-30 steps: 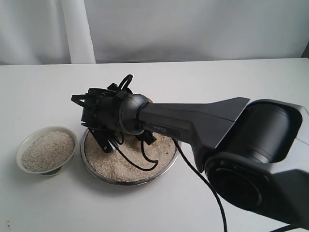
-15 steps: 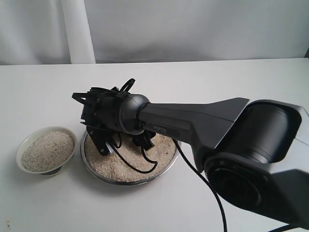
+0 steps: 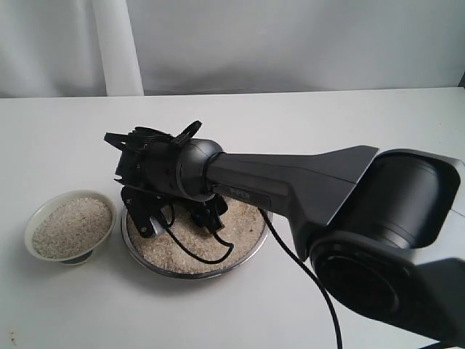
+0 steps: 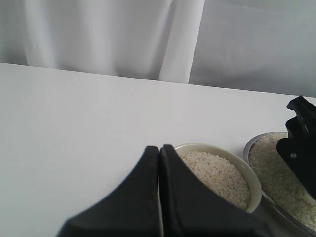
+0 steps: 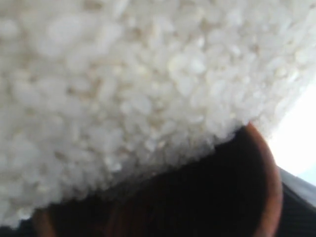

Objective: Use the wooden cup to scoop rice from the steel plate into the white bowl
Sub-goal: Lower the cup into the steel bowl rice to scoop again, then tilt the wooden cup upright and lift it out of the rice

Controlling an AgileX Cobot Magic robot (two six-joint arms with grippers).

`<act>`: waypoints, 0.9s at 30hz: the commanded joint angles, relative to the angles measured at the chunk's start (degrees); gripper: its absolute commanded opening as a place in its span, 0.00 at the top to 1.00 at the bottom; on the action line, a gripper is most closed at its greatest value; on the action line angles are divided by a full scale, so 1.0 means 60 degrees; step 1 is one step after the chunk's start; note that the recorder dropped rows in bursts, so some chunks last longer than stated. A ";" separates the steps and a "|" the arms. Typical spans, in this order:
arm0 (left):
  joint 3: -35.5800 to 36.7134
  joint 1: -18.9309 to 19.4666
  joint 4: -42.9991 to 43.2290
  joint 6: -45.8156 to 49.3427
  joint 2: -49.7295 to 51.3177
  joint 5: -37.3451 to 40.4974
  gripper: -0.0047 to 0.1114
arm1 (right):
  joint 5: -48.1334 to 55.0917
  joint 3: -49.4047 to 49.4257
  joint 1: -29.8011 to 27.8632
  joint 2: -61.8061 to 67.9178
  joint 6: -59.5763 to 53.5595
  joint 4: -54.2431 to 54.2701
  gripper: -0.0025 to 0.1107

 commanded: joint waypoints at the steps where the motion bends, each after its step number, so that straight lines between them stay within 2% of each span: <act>1: 0.0018 -0.0016 -0.0009 -0.0041 0.0002 -0.0054 0.96 | -0.0462 0.0108 0.0095 0.0307 0.0173 0.1815 0.98; 9: 0.0018 -0.0016 -0.0009 -0.0041 0.0002 -0.0054 0.96 | -0.0564 0.0108 0.0095 0.0290 0.0370 0.2058 0.98; 13: 0.0018 -0.0016 -0.0009 -0.0041 0.0002 -0.0054 0.96 | -0.0564 0.0108 -0.0003 0.0290 0.0370 0.2546 0.98; 20: 0.0018 -0.0016 -0.0009 -0.0041 0.0002 -0.0054 0.96 | -0.0659 0.0108 -0.0747 0.0290 0.0406 0.3849 0.98; 27: 0.0018 -0.0016 -0.0009 -0.0041 0.0002 -0.0054 0.96 | -0.0836 0.0108 -0.0769 0.0290 -0.0026 0.4837 0.98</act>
